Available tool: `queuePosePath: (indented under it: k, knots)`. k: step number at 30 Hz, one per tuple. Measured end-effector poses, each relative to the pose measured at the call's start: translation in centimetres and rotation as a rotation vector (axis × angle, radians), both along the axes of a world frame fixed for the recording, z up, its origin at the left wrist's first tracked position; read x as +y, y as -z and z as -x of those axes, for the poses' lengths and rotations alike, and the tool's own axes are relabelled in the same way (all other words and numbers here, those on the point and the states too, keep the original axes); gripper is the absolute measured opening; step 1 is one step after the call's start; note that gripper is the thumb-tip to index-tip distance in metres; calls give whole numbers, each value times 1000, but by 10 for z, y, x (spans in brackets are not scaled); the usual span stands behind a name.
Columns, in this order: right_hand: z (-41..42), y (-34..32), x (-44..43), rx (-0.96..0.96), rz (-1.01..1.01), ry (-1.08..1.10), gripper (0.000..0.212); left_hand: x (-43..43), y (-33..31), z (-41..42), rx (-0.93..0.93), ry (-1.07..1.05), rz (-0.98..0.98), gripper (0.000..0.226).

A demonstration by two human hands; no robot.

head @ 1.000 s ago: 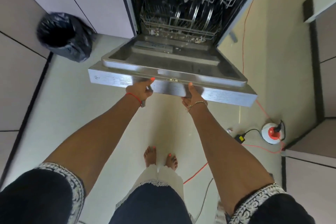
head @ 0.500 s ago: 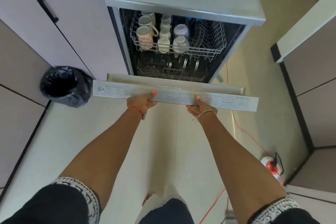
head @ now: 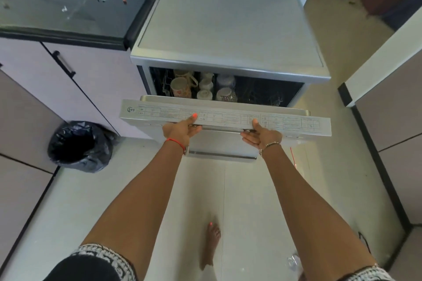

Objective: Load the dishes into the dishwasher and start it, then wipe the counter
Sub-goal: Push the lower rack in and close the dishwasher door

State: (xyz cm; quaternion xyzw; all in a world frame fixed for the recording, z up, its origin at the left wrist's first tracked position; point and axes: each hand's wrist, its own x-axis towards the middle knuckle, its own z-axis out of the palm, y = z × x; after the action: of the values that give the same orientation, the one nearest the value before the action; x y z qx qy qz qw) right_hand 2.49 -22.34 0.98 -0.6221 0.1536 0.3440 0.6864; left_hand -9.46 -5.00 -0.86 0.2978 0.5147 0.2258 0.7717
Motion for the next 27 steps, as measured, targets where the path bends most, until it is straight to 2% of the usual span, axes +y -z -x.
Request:
queuePosePath:
  k: [4, 7, 9, 12, 14, 16, 17, 19, 20, 21, 23, 26, 27]
  knots:
    - [-27, -15, 24, -65, 31, 24, 19, 14, -13, -30, -22, -60, 2, 26]
    - [-45, -23, 39, -136, 201, -122, 29, 20, -19, -47, -15, -121, -25, 21]
    - [-56, -29, 48, -382, 393, -253, 32, 25, -18, -58, 5, -158, -34, 29]
    - [-74, -42, 66, -1007, 527, -486, 28, 29, -22, -70, 32, -186, -42, 20]
    - [-88, -48, 81, -1289, 662, -795, 69, 32, -26, -77, 56, -200, -65, 14]
    - [-100, -49, 93, -1378, 873, -1056, 107, 34, -28, -85, 79, -213, -131, 16]
    - [-108, -47, 99, -1386, 950, -1142, 117, 35, -30, -89, 84, -213, -171, 17]
    - [-120, -42, 110, -1390, 1030, -1249, 124, 38, -32, -95, 103, -189, -251, 11]
    - [-122, -40, 115, -1403, 1050, -1272, 122, 41, -33, -97, 112, -153, -287, 6]
    - [-125, -39, 119, -1433, 1065, -1277, 120, 44, -33, -98, 125, -104, -330, 10]
    - [-132, -41, 127, -1506, 1084, -1286, 114, 53, -29, -97, 205, 55, -549, 18]
    - [-144, -43, 134, -1539, 1059, -1340, 117, 67, -30, -91, 563, 439, -1084, 20]
    - [-148, -44, 136, -1524, 1036, -1365, 120, 72, -32, -89, 648, 505, -1267, 22]
